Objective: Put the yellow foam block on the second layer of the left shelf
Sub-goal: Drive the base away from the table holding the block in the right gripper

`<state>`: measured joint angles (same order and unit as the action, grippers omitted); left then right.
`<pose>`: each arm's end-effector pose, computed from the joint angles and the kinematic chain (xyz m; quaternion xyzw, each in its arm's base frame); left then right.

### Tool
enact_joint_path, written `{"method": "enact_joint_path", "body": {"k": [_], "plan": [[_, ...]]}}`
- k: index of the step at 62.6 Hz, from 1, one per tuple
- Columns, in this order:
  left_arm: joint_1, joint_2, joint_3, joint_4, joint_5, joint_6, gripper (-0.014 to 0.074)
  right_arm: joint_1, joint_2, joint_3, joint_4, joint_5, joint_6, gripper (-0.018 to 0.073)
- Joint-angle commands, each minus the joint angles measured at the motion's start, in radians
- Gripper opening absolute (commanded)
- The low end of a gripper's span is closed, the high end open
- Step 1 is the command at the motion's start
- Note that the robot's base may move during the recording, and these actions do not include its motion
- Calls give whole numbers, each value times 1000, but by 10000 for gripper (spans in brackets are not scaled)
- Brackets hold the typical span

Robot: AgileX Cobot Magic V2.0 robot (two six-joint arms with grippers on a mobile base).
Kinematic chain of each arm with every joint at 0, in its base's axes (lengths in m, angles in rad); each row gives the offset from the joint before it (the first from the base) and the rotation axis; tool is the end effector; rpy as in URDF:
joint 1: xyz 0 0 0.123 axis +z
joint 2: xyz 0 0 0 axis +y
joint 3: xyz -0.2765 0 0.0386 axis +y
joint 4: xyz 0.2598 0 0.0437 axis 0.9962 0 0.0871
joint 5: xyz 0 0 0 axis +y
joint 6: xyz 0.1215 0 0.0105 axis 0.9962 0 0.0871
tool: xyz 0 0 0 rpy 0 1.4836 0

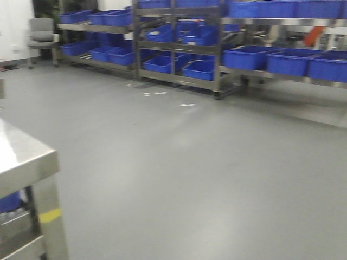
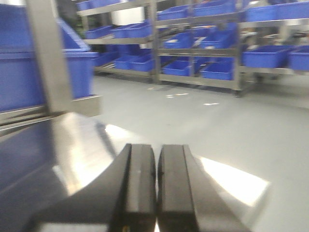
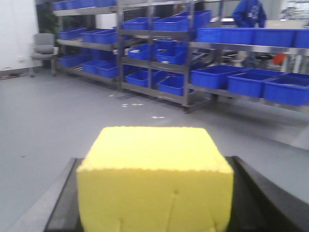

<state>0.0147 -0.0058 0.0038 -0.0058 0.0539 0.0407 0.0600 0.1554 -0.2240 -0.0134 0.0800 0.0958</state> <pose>0.1049 0.0015 0.2084 0.0071 0.6945 0.0177 0.7193 0.1104 0.0065 0.2745 0.0080 0.6798 0.0518 0.7316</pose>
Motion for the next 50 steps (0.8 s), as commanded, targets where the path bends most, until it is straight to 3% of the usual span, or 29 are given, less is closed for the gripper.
{"method": "enact_joint_path", "body": {"k": [1,50], "plan": [[1,-20,24,-5,-83,-4,124,-6,9,-30,1,-94,-6,454],[1,-20,24,-5,-83,-4,124,-6,9,-30,1,-93,-6,454]]}}
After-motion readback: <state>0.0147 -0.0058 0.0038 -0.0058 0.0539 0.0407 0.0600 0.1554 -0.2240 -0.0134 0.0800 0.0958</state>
